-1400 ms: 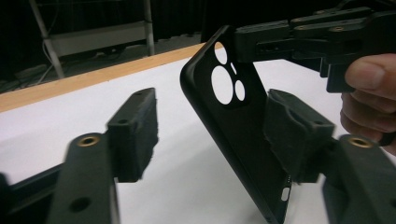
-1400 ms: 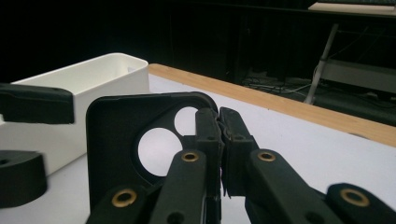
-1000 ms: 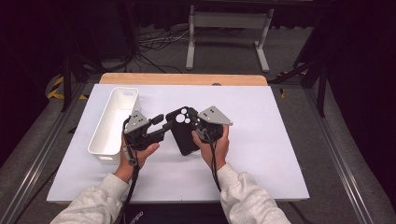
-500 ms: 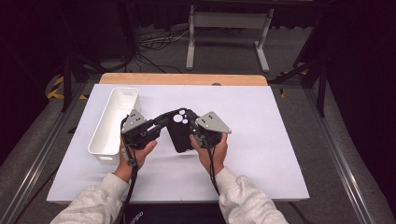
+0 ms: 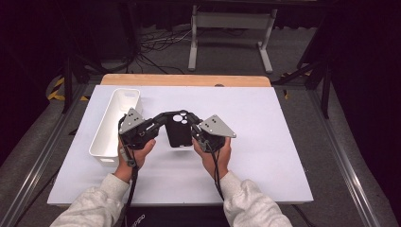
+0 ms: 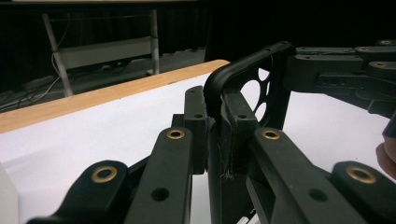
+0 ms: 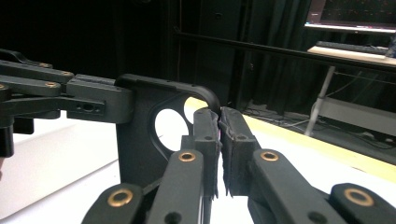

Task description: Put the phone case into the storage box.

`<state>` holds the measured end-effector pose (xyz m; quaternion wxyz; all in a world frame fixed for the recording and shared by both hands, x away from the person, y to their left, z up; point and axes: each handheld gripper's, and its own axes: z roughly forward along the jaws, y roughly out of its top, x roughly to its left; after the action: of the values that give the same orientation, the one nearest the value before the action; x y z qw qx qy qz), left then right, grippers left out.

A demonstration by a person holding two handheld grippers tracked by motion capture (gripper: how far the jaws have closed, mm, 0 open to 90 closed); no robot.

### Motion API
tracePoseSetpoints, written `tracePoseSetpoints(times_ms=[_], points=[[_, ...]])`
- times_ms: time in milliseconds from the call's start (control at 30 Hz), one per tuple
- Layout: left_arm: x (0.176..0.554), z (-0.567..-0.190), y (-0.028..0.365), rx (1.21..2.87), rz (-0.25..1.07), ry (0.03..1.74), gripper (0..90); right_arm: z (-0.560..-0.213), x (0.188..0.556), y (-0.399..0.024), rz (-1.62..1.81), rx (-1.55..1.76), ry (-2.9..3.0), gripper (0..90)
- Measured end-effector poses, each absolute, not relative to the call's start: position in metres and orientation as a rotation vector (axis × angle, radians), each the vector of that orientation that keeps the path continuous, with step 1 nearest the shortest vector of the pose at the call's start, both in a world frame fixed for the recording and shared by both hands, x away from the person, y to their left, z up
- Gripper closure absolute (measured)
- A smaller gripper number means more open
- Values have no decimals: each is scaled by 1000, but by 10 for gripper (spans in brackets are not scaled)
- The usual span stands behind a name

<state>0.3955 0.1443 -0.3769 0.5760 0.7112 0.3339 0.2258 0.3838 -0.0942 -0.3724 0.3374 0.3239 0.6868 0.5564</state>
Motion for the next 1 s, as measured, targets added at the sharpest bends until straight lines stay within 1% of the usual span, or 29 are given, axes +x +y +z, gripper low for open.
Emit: tracePoseSetpoints(times_ms=[200, 633, 867, 933, 1000], points=[[395, -373, 145, 1700, 547, 754, 835, -374, 384, -95, 1452, 849, 1800, 855], [392, -367, 141, 1693, 549, 712, 841, -371, 379, -105, 1442, 785, 1861, 808], [389, -366, 136, 1708, 568, 691, 842, -373, 375, -111, 1401, 733, 1888, 776], [389, -366, 136, 1705, 568, 694, 842, -374, 376, -112, 1408, 747, 1892, 733], [389, -366, 137, 1701, 572, 704, 842, -375, 377, -112, 1413, 746, 1898, 727]])
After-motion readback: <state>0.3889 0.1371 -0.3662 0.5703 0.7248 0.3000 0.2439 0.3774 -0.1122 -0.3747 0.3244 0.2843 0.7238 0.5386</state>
